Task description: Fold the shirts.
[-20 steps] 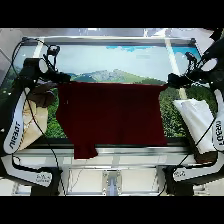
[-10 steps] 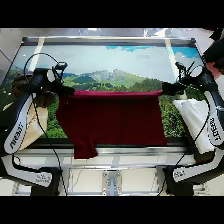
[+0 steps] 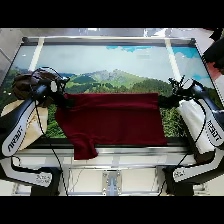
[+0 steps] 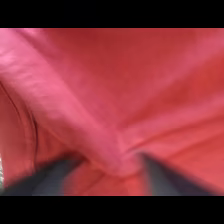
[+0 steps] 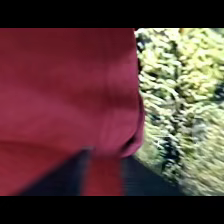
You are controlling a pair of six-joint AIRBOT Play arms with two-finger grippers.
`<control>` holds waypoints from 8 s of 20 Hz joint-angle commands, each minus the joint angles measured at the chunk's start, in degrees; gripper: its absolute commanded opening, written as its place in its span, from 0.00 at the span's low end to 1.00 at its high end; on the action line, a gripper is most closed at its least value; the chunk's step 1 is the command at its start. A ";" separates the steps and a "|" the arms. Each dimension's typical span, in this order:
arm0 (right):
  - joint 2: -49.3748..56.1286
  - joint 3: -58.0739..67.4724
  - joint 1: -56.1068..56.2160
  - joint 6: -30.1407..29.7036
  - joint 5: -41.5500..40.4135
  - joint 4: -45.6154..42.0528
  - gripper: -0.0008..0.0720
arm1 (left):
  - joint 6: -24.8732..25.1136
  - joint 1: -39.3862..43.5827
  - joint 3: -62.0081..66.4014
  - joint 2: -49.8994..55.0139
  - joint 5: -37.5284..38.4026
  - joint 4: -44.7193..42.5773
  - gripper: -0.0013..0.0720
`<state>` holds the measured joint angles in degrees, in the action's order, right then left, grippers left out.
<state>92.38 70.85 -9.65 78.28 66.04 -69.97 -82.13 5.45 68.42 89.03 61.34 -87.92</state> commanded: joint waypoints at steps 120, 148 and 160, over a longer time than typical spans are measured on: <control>7.26 6.25 0.04 6.54 -16.63 9.66 0.03 | 2.86 -4.72 0.33 0.76 -16.39 13.40 0.06; 23.93 30.10 -16.11 -10.47 19.87 21.66 0.77 | 17.40 18.62 0.48 -5.49 -26.21 30.53 0.98; 28.85 30.10 -6.12 -11.58 25.29 23.15 0.35 | 17.40 19.91 0.46 -4.15 -26.21 30.53 0.97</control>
<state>121.19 100.88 -17.74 66.98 87.70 -48.45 -64.71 25.28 68.86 84.33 35.16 -57.36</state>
